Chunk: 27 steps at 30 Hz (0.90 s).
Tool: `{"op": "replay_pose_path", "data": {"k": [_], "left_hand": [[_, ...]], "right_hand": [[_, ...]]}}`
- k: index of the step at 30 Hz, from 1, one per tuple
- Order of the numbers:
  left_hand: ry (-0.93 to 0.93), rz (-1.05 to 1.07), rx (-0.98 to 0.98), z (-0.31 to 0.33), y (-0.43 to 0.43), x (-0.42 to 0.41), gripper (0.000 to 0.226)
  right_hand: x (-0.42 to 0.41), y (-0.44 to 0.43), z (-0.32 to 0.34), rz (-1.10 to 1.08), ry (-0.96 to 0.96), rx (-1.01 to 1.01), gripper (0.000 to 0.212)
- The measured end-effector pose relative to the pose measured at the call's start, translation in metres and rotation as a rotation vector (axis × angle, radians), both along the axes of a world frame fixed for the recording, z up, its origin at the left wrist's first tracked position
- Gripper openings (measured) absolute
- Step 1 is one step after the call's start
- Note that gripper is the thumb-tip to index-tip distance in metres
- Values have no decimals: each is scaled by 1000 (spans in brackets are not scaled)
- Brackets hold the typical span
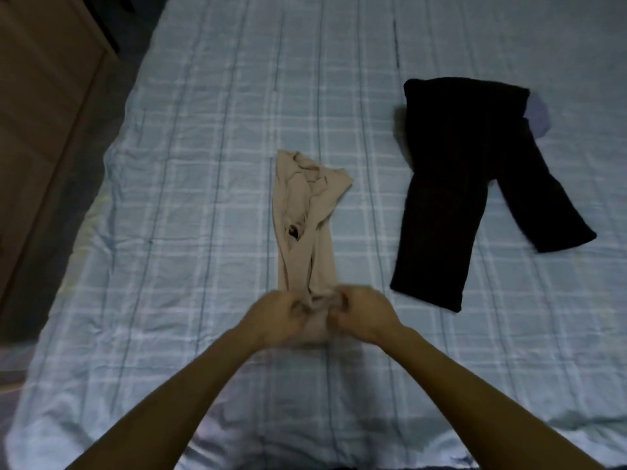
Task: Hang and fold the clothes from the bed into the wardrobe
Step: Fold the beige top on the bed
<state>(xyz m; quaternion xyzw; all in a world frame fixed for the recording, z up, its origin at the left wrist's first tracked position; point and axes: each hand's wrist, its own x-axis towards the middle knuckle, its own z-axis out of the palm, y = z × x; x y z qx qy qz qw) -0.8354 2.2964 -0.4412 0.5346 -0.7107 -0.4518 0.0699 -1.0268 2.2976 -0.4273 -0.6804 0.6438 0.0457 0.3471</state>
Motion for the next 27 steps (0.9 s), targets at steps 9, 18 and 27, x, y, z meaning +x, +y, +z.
{"op": "replay_pose_path", "data": {"k": [9, 18, 27], "left_hand": [[-131, 78, -394, -72, 26, 10, 43], [-356, -106, -540, -149, 36, -9, 70], [-210, -184, -438, -68, -13, -13, 56]], "right_hand": [[21, 21, -71, 218, 11, -460, 44], [29, 26, -134, 269, 183, -461, 82], [13, -12, -57, 219, -1, -306, 44]]}}
